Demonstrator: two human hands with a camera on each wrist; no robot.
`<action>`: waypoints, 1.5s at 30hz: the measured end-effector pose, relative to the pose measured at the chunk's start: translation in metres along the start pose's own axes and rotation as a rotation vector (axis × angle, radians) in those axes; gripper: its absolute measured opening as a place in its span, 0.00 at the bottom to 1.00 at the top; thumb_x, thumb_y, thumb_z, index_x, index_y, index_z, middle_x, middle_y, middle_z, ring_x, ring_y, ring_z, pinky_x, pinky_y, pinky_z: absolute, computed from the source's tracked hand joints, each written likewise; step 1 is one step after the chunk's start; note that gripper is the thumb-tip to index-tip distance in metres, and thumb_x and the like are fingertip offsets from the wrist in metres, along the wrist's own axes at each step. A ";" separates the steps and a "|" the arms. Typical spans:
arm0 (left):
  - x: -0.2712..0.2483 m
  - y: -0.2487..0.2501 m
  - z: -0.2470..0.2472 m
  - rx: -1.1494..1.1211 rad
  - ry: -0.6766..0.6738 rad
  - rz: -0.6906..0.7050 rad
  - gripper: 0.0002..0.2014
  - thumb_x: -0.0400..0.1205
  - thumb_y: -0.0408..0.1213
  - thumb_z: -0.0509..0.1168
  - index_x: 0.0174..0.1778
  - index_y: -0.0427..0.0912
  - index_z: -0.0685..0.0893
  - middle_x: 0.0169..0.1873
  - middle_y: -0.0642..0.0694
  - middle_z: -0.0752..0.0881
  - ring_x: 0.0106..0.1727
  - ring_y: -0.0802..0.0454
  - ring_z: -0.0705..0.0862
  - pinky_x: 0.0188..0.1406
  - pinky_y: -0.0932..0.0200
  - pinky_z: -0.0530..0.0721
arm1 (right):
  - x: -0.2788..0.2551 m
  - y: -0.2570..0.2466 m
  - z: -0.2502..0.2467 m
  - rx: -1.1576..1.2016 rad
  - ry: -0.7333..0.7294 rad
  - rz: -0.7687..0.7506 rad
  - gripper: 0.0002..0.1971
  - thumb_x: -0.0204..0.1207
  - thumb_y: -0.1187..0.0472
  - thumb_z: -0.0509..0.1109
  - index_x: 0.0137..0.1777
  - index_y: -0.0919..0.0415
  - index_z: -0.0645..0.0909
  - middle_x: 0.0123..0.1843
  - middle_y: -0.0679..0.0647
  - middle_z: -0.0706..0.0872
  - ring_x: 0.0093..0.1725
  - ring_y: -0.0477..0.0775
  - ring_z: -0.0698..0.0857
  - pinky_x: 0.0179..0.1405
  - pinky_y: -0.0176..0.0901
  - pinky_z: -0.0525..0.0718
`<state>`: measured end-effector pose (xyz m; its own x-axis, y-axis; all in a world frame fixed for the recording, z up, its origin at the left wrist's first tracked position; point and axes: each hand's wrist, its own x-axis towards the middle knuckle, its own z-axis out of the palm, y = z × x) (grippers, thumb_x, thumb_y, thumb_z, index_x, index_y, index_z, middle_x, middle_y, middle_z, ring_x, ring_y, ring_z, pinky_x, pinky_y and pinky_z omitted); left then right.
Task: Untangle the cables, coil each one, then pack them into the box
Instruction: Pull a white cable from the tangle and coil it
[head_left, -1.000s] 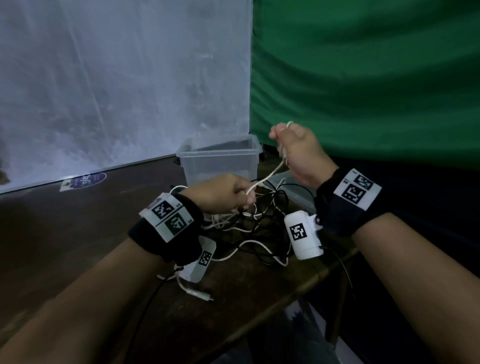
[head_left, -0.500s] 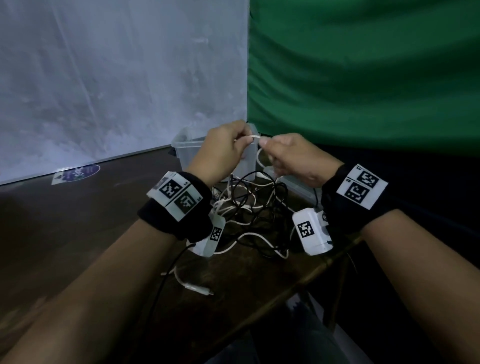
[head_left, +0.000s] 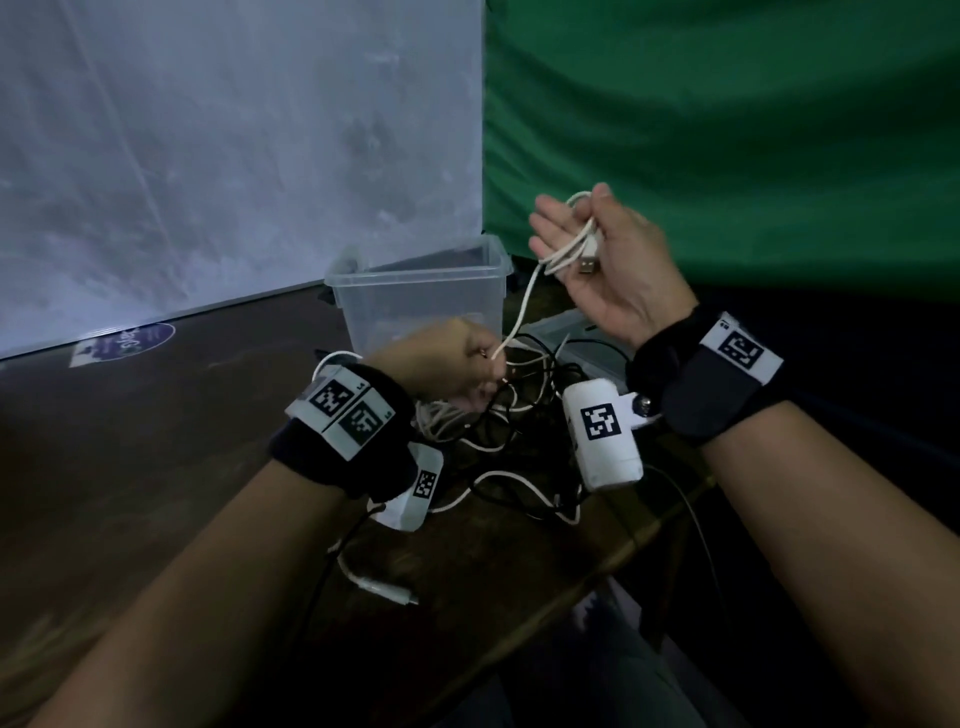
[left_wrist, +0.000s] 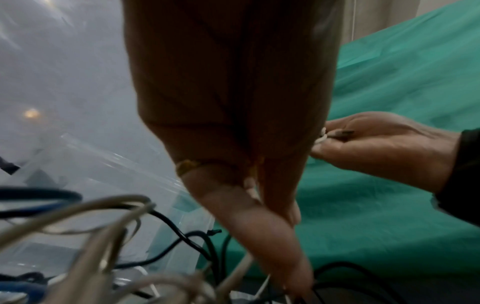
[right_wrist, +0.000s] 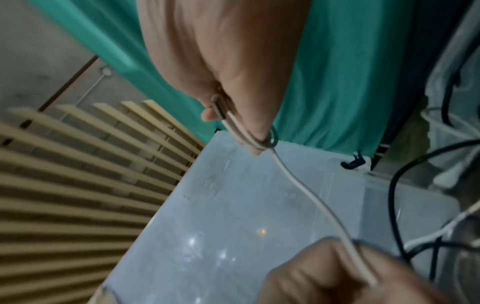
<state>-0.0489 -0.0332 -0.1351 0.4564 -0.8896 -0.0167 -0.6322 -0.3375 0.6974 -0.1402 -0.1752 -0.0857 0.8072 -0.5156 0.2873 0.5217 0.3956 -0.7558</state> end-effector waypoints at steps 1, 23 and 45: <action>-0.001 -0.002 -0.002 0.010 -0.031 -0.016 0.11 0.85 0.27 0.57 0.37 0.42 0.76 0.33 0.45 0.83 0.25 0.62 0.85 0.24 0.70 0.82 | 0.003 0.004 0.000 -0.078 0.027 -0.031 0.16 0.87 0.58 0.54 0.38 0.61 0.73 0.52 0.60 0.84 0.55 0.51 0.84 0.62 0.46 0.80; -0.002 0.001 -0.024 0.142 0.357 0.064 0.05 0.80 0.37 0.68 0.40 0.42 0.84 0.32 0.45 0.86 0.29 0.53 0.80 0.34 0.57 0.79 | 0.006 0.040 -0.023 -1.130 -0.193 -0.100 0.19 0.84 0.51 0.59 0.32 0.57 0.70 0.25 0.50 0.70 0.24 0.47 0.72 0.30 0.40 0.77; -0.025 -0.002 -0.055 0.514 0.160 -0.273 0.05 0.76 0.40 0.71 0.42 0.43 0.85 0.34 0.49 0.83 0.34 0.51 0.79 0.39 0.59 0.75 | 0.029 0.031 -0.014 -0.627 -0.033 -0.055 0.15 0.86 0.59 0.57 0.35 0.57 0.67 0.15 0.41 0.67 0.17 0.42 0.66 0.30 0.41 0.73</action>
<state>-0.0247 0.0069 -0.0966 0.7082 -0.7060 -0.0104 -0.6823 -0.6881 0.2470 -0.1047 -0.1884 -0.1087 0.7973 -0.4946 0.3460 0.3099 -0.1564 -0.9378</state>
